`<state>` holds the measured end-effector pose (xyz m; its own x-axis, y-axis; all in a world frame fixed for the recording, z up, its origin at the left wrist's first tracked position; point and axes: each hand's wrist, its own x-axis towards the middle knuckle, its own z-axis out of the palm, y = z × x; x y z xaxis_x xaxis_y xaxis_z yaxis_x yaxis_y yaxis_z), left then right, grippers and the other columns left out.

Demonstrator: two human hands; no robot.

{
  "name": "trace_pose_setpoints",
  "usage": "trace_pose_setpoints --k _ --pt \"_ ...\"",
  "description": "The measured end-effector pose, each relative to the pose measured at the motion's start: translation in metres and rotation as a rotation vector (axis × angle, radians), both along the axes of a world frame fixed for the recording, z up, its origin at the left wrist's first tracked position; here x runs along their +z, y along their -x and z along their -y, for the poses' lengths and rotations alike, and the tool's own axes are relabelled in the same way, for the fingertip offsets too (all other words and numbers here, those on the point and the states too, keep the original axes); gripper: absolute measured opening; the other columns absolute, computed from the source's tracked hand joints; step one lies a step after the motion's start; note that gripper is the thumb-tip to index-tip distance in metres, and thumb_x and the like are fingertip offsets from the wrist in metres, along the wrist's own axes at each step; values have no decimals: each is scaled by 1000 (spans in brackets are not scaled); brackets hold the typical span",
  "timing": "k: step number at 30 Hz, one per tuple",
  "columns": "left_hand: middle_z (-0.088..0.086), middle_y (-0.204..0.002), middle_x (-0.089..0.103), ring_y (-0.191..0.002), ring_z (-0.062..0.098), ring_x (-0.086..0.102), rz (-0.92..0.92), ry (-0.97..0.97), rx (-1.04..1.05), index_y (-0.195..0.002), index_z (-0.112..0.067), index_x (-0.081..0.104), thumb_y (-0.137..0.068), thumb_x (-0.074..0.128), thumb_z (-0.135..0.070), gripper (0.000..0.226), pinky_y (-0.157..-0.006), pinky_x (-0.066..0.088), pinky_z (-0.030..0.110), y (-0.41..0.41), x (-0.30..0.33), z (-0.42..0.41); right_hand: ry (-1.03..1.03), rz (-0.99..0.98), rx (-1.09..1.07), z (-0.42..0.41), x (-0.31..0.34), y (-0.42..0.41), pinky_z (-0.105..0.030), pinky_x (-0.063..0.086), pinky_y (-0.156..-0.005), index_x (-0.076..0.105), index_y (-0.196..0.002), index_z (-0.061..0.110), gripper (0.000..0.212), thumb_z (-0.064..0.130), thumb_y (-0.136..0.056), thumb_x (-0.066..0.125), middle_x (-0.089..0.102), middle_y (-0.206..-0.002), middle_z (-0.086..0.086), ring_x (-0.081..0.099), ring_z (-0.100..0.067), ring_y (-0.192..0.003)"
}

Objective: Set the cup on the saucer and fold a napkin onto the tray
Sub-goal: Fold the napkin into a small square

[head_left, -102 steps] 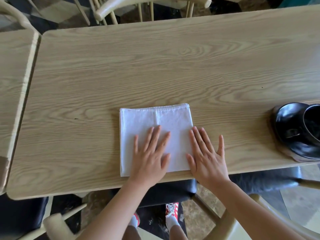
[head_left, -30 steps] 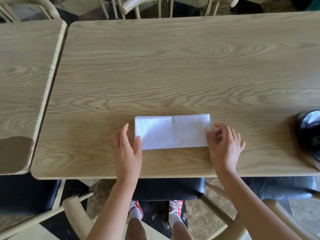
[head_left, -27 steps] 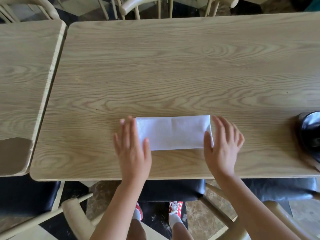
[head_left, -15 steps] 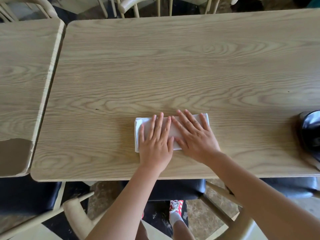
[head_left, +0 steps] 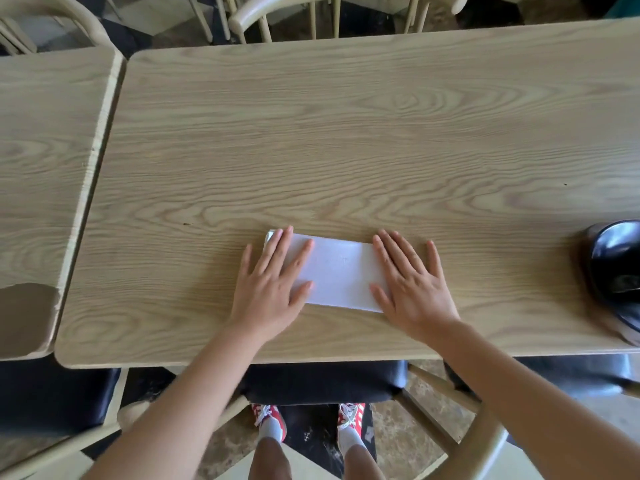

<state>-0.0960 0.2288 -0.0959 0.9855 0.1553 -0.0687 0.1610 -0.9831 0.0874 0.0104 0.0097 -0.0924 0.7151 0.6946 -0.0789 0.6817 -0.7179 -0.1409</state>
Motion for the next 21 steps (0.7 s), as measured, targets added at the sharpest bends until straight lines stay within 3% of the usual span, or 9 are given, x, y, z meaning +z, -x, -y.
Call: trace_pose_setpoints --k 3,8,10,15,18,21 --pt "3 -156 18 -144 20 17 -23 -61 -240 -146 -33 18 -91 29 -46 58 -110 11 61 -13 3 -24 -9 -18 -57 12 2 37 -58 23 -110 28 -144 7 70 46 -86 34 33 -151 -8 29 -23 -140" --pt "1 -153 28 -141 20 22 -10 -235 -660 -145 -29 27 -94 26 -34 51 -106 6 66 -51 20 -53 -7 34 -4 33 1 105 -59 23 -103 39 -139 8 72 52 -82 39 37 -148 -10 34 -28 -135" --pt "3 -153 28 -142 21 22 21 -191 -666 -145 -28 28 -94 26 -43 53 -107 5 65 -57 23 -33 -26 75 21 38 0 116 -53 29 -96 47 -134 9 69 52 -81 42 43 -145 -12 41 -27 -122" --pt "0 -155 -11 -144 19 -11 -77 -13 -617 -147 -35 5 -89 23 -63 67 -112 -6 61 -49 2 23 -162 217 207 39 -5 129 -41 34 -78 62 -119 16 48 40 -77 54 51 -126 -7 46 -22 -93" --pt "2 -156 -6 -145 20 -3 -67 -28 -700 -146 -37 9 -84 28 -70 73 -112 -6 62 -56 0 20 -198 275 322 39 -9 123 -38 33 -79 61 -117 22 46 24 -71 61 47 -120 -4 46 -21 -98" --pt "4 -158 7 -145 20 0 -40 -55 -747 -146 -37 13 -80 27 -74 77 -110 -6 61 -58 -1 18 -198 263 368 41 -11 107 -41 33 -87 54 -122 28 51 18 -72 60 43 -128 -4 43 -23 -115"
